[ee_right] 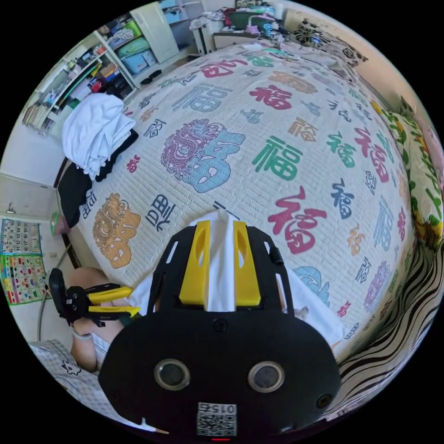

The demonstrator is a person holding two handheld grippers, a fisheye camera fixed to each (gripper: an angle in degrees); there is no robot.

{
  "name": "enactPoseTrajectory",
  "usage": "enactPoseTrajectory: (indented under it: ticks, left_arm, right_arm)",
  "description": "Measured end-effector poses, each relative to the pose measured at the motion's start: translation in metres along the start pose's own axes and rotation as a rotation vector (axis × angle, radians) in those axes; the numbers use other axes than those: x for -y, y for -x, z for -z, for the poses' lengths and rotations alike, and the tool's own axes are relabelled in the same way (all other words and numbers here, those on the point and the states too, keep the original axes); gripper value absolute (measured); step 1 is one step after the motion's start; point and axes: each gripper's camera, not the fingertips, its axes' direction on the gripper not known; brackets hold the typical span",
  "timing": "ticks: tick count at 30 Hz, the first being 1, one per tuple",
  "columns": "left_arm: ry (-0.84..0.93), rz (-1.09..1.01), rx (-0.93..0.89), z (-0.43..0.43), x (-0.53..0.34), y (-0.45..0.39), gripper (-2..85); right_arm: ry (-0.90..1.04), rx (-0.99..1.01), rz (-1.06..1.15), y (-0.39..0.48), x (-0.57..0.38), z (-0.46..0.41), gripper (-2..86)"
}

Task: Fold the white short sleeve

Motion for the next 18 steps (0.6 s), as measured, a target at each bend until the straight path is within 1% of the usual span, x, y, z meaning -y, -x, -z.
enactPoseTrajectory:
  ticks: [2, 5, 7, 13, 18]
  left_arm:
    - [0.014, 0.002, -0.005, -0.001, 0.002, 0.005, 9.9]
    - [0.008, -0.001, -0.025, 0.0, -0.001, 0.01, 9.3]
    - [0.0, 0.0, -0.049, 0.001, -0.003, 0.014, 9.3]
    - [-0.007, 0.007, -0.159, -0.002, -0.011, 0.02, 9.5]
    - [0.004, -0.001, -0.153, -0.011, -0.013, 0.012, 8.4]
  right_arm:
    - [0.085, -0.042, 0.025, 0.021, 0.04, -0.024, 8.6]
    - [0.208, -0.101, 0.033, 0.038, 0.079, -0.056, 8.5]
    - [0.258, -0.15, 0.031, 0.045, 0.098, -0.071, 8.3]
    - [0.329, -0.157, 0.067, 0.067, 0.145, -0.089, 8.2]
    - [0.348, -0.215, 0.133, 0.089, 0.175, -0.092, 8.6]
